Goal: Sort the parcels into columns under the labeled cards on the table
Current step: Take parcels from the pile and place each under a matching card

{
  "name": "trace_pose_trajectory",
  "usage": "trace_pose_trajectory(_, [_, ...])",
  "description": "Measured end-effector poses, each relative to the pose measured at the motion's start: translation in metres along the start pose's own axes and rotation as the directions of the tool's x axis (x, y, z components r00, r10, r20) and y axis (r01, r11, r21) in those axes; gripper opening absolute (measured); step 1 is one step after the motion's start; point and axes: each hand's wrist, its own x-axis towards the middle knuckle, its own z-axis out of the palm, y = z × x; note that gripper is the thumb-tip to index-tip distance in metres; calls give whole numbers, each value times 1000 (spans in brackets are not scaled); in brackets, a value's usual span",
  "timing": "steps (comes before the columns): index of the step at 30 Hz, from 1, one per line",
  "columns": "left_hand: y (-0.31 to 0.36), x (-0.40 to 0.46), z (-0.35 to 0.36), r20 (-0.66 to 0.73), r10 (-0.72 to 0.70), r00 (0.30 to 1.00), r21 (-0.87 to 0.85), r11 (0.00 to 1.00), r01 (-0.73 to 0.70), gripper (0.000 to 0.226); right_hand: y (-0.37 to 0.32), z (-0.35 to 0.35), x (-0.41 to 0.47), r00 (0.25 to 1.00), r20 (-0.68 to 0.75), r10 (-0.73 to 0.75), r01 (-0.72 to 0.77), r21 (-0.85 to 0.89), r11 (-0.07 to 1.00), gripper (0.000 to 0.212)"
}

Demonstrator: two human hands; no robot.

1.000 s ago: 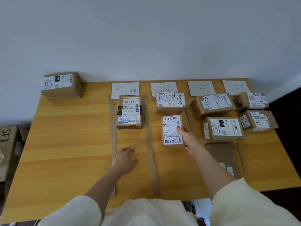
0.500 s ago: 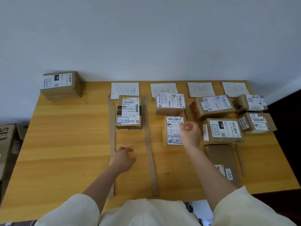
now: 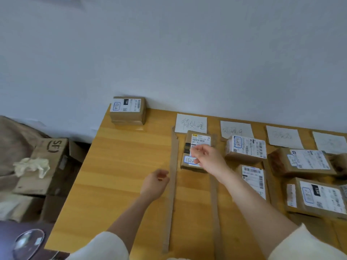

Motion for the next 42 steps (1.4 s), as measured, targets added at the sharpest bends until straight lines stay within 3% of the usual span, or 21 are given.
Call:
trace_pose_trajectory(8, [-29,61,-104,-144,-163,976,-189,973,135,40,-84,63,83,990,128,-62,93,-253,963,45])
trace_pose_trajectory(12, [-34,99,-146,-182,-222,958,-347,926,148,55,-113,98,130,986,161,-51,97,-290,952,51])
trace_pose_trajectory(16, [-32,137,-182,-283,-197,939,-360,929,86,61,-130,130,171,993,120,17,12,-237,972,55])
trace_pose_trajectory(22, [-32,185,-210,-299,-134,945,-378,926,11,69,-136,164,207,982,83,170,-177,85,981,55])
trace_pose_trajectory(28, [-34,190,-204,-362,-134,923,-442,896,-44,53,-129,175,215,973,1,232,-227,210,951,53])
trace_pose_trajectory(31, [-41,186,-199,-352,-165,921,-463,886,-18,48,-122,177,215,957,-114,267,-230,263,937,66])
trace_pose_trajectory(35, [-60,186,-190,-376,-165,912,-365,931,17,47,-119,184,216,917,-152,369,-297,356,886,83])
trace_pose_trajectory(39, [-79,188,-179,-414,-62,908,-12,998,63,65,-116,187,220,929,-146,341,-286,304,909,65])
trace_pose_trajectory(42, [-81,185,-171,-367,-31,930,128,988,83,69,-118,181,225,960,-128,249,-215,232,949,57])
